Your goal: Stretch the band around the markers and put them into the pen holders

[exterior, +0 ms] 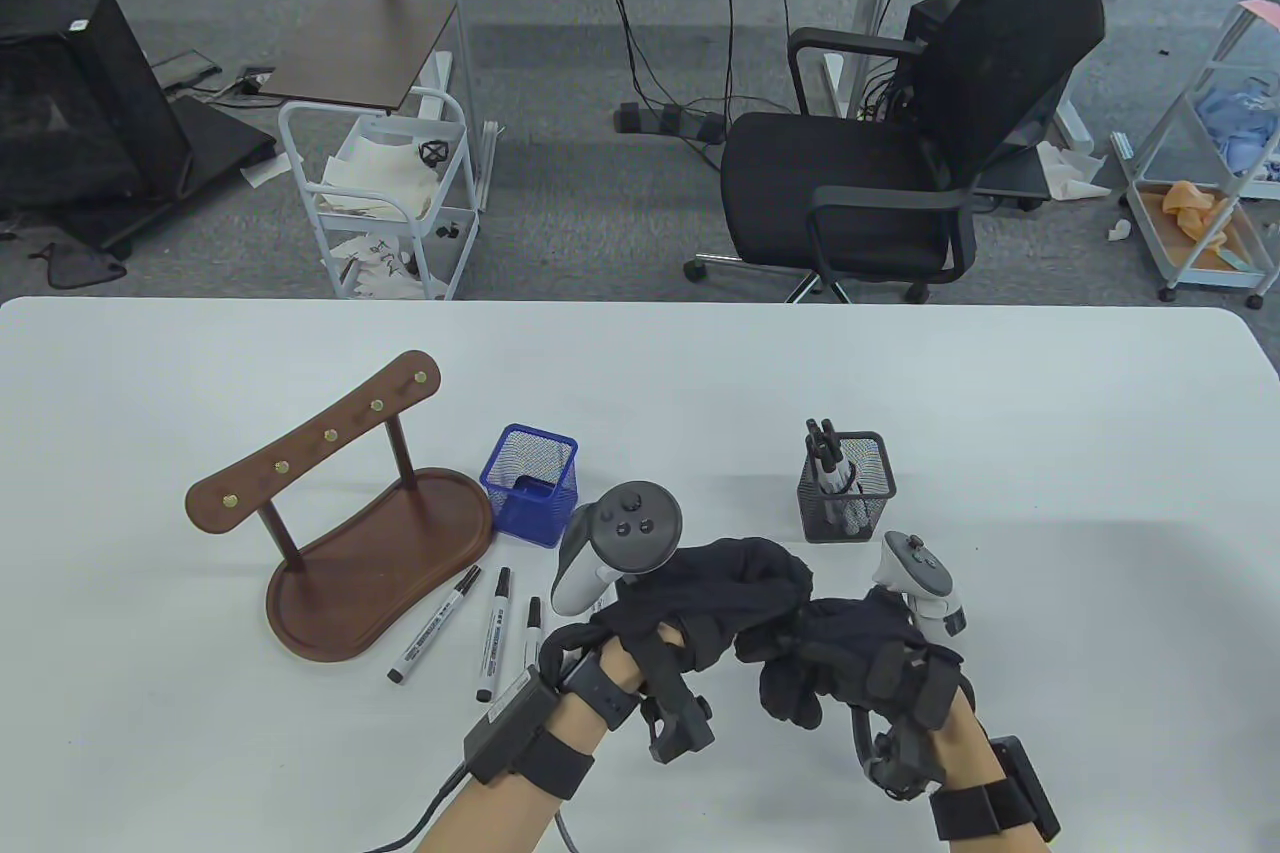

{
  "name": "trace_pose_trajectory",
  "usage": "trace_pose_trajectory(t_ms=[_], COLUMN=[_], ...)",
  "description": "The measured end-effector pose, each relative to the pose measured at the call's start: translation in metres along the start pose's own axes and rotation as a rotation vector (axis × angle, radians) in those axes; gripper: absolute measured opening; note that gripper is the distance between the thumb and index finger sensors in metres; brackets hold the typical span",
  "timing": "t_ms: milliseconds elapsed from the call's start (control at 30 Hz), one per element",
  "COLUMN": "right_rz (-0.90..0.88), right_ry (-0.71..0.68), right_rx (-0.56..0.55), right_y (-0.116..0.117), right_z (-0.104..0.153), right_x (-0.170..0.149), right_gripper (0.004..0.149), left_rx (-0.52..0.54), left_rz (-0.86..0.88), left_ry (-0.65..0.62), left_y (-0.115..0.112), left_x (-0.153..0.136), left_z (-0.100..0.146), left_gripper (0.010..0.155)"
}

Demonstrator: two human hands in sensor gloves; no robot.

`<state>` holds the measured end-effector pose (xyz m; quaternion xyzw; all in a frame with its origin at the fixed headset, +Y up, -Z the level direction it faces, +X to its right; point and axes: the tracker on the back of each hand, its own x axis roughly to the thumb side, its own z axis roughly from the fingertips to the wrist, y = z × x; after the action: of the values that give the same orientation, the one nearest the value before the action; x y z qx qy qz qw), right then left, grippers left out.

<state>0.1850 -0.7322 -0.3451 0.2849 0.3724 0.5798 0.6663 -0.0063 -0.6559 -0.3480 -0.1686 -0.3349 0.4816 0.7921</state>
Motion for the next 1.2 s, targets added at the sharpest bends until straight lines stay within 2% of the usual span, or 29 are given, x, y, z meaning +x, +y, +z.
trace_pose_trajectory(t_ms=[67,167,433,567,933,1200], right_rz=[0.048,0.135,0.171,0.141,0.132,0.147], right_ry=[0.028,0.049,-0.015,-0.052,-0.073,-0.061], right_rx=[-0.036,-0.099,-0.059,-0.029,-0.030,-0.060], right_y=[-0.001,-0.003,-0.008,-0.009,-0.010,-0.013], right_z=[0.001,0.005,0.014,0.016,0.017,0.019], right_x=[0.000,0.003,0.011,0.012,0.011,0.010], right_gripper=[0.038,0.037,0.039,0.043,0.054,0.060], left_rx=[-0.002,0.002,-0.009,-0.025,-0.094,-0.033], left_rz=[-0.053,-0.038,0.043,0.095,0.154,0.026], left_ry=[0.016,0.056,0.102,0.094,0.060,0.103], left_y=[-0.001,0.002,0.016,0.014,0.004,0.007], left_x=[0.000,-0.008,-0.034,-0.041,-0.045,-0.038], left_z=[-0.001,-0.003,-0.003,0.000,0.004,0.012], left_gripper=[0.036,0.036,0.037,0.038,0.039,0.042])
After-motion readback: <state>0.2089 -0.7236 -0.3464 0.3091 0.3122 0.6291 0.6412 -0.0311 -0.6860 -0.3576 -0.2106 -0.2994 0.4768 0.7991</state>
